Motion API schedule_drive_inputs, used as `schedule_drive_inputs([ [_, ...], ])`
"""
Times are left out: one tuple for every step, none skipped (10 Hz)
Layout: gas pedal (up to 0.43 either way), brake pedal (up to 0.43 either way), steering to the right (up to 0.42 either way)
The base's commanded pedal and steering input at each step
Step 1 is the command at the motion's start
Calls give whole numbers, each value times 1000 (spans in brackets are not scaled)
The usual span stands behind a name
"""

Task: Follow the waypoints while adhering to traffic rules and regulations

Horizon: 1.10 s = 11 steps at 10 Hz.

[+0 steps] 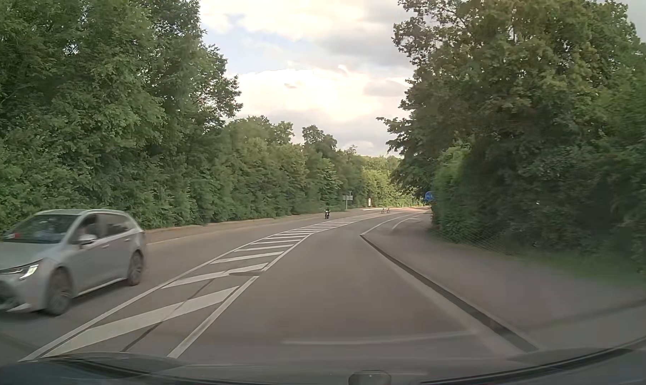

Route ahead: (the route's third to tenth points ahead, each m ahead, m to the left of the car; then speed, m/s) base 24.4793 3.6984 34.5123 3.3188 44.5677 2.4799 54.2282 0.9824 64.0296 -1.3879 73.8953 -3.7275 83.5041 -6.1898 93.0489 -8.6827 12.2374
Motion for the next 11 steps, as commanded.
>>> schedule_drive_inputs([
  [150, 0, -20],
  [150, 0, -12],
  [150, 0, -7],
  [150, 0, -4],
  [150, 0, 0],
  [138, 0, 1],
  [130, 0, 2],
  [130, 0, 2],
  [130, 0, 3],
  [130, 0, 6],
  [130, 0, 10],
])
